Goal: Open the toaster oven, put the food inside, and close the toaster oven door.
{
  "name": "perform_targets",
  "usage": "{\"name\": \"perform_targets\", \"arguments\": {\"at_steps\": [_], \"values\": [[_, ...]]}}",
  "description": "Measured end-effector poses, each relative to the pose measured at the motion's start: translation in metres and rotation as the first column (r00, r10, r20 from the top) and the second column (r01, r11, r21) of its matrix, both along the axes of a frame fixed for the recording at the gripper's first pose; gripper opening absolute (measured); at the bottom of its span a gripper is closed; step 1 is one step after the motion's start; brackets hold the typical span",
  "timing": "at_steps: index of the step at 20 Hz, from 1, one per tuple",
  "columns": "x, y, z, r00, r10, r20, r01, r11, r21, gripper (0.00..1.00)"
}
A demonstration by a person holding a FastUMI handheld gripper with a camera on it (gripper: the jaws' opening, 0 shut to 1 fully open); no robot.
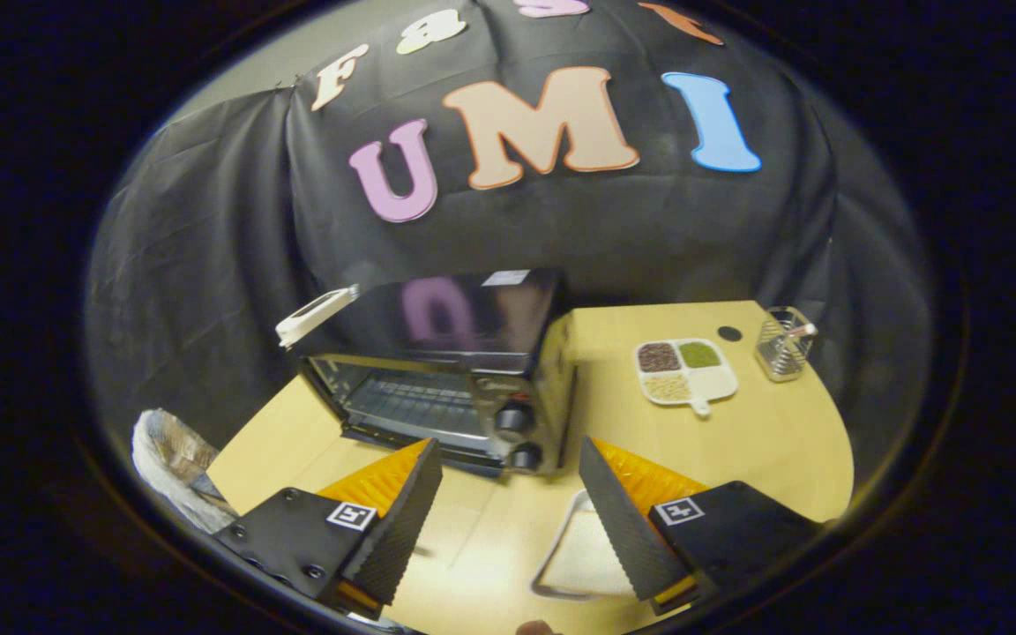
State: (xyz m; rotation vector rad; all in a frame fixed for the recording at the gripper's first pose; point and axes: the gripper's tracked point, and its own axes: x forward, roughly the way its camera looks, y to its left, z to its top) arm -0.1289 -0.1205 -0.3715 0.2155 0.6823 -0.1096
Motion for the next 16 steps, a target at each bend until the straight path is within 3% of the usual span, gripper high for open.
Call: {"name": "perform_targets", "arguments": {"at_steps": [7, 16], "values": [[-0.033, -0.072, -0.023, 0.996, -0.078, -0.046, 0.077, 0.997, -0.027, 0.98], [-0.074, -0.084, -0.083, 0.973, -0.113, -0.202, 0.123, 0.992, 0.036, 0.98]]}}
